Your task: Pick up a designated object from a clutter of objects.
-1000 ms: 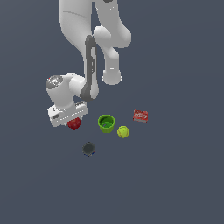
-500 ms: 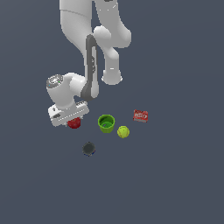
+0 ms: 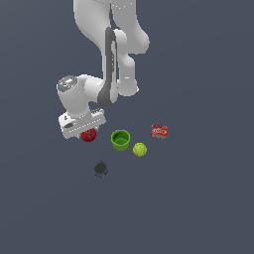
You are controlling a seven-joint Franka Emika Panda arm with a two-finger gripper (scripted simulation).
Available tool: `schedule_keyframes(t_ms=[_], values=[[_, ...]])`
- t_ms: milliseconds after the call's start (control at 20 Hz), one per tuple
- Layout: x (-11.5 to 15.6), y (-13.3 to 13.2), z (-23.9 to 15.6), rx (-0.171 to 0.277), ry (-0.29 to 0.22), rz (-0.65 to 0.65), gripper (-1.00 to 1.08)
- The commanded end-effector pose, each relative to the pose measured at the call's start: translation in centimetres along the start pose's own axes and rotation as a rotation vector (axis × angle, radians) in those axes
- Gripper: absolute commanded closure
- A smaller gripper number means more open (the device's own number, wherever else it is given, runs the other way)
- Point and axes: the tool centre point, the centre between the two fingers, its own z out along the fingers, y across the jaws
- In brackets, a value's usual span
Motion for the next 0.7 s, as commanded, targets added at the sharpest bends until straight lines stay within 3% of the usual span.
schedule_keyframes(t_ms=[0,650], values=[[0.4,-1.1,-1.4,-0.002,0.002,0.000,1.08],[2.9,-9.0,-10.6,-0.005,-0.001,0.000,1.08]])
